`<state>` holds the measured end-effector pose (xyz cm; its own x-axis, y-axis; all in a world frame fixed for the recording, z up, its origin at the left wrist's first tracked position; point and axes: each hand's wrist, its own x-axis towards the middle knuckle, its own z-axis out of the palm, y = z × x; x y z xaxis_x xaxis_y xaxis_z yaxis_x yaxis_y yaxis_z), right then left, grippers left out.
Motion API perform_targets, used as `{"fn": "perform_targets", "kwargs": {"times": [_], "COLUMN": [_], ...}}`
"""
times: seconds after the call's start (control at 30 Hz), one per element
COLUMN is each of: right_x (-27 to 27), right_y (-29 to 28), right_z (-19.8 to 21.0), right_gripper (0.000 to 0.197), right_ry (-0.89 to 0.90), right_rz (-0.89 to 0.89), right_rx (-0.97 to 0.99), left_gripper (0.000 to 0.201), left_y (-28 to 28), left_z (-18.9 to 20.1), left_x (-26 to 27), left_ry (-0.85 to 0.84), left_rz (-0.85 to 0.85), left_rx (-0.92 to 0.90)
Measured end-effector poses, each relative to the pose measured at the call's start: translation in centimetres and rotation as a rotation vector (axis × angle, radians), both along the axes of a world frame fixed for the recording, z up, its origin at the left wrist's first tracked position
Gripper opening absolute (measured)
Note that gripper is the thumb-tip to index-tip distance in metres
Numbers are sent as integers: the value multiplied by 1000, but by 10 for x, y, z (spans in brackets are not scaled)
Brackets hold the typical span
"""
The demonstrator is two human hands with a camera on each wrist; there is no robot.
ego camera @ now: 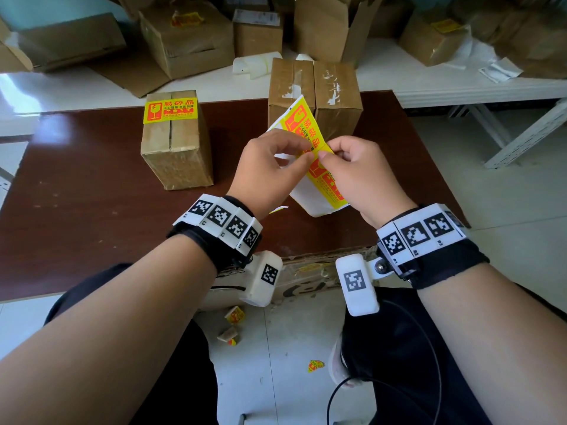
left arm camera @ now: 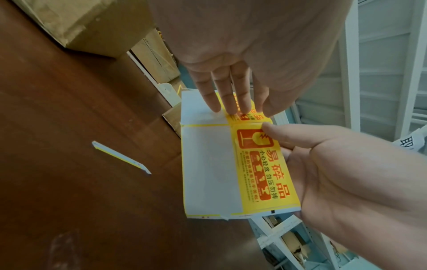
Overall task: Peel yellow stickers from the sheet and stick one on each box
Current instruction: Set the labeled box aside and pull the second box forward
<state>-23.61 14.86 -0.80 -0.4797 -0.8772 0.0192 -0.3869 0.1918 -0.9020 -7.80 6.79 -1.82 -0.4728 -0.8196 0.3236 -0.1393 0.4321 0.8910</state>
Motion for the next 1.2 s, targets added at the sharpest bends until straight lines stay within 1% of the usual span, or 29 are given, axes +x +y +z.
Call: {"fn": "perform_targets", "kwargs": {"times": [0.2, 0.43, 0.83, 0.97, 1.1, 1.17, 1.2], "right_x": [2, 2, 4, -6, -31, -46, -53], "right_y": [0, 0, 0, -7, -16, -19, -19], "right_z": [0, -2, -1, -7, -14, -17, -18], "right_gripper": [22, 16, 14, 12, 12, 16, 22], "right_ry": [15, 45, 64, 55, 79, 114, 153], "right_rz": [12, 23, 52, 44, 32, 8, -5], "right_rx": [1, -2, 45, 119, 242, 318, 357], "left_gripper": [12, 13, 7, 10, 14, 13, 14], "left_y": [2, 4, 4, 0, -8, -14, -18], "left_z": [2, 7, 5, 2, 1, 0, -1], "left_x": [-1, 1, 0, -2, -6, -8, -10], "left_ry": [-7, -32, -62, -60, -64, -51, -44], "left_rz": [-15, -9, 17, 8, 18, 48, 68], "left_rx": [33, 61, 76, 96, 138, 199, 236]}}
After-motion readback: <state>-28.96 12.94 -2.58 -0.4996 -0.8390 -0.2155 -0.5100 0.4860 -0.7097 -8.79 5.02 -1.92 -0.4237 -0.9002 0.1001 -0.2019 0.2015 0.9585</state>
